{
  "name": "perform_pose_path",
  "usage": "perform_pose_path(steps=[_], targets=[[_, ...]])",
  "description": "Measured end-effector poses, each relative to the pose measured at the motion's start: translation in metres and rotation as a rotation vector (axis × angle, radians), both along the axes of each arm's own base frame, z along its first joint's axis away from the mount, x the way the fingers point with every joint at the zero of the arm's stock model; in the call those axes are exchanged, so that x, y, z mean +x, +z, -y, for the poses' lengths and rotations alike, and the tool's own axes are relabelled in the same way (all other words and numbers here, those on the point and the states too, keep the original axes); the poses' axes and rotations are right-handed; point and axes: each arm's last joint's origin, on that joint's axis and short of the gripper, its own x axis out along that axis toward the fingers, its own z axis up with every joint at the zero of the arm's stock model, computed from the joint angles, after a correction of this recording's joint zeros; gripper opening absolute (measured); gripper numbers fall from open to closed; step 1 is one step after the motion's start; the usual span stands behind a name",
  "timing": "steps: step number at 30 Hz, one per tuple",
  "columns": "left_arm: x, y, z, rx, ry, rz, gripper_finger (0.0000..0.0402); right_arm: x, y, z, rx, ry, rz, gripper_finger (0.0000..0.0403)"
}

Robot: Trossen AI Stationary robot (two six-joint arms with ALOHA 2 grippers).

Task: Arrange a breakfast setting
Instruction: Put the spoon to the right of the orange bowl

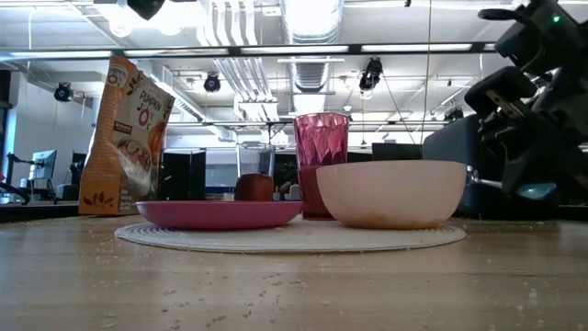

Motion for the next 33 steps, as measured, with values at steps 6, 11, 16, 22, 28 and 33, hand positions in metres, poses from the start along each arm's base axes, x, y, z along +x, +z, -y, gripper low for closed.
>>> perform_pose_path(steps=[6, 11, 16, 22, 28, 33], targets=[[-0.014, 0.000, 0.006, -0.018, 0.011, 0.036, 0.0190, -0.004, -0.015, 0.001, 0.034, -0.033, 0.079, 0.0008], [-0.019, 0.001, 0.006, -0.008, 0.052, 0.049, 0.0190, -0.010, -0.024, 0.002, 0.063, -0.074, 0.067, 0.0008], [-0.020, 0.001, 0.006, -0.003, 0.067, 0.049, 0.0190, -0.011, -0.025, 0.002, 0.087, -0.109, 0.060, 0.0008], [-0.019, 0.000, 0.006, -0.004, 0.070, 0.043, 0.0190, -0.010, -0.025, 0.002, 0.116, -0.137, 0.053, 0.0008], [-0.019, -0.002, 0.006, -0.006, 0.070, 0.039, 0.0190, -0.010, -0.028, 0.002, 0.157, -0.185, 0.011, 0.0008], [-0.019, -0.001, 0.006, 0.003, 0.067, 0.040, 0.0190, -0.009, -0.031, 0.002, 0.152, -0.187, -0.008, 0.0008]])
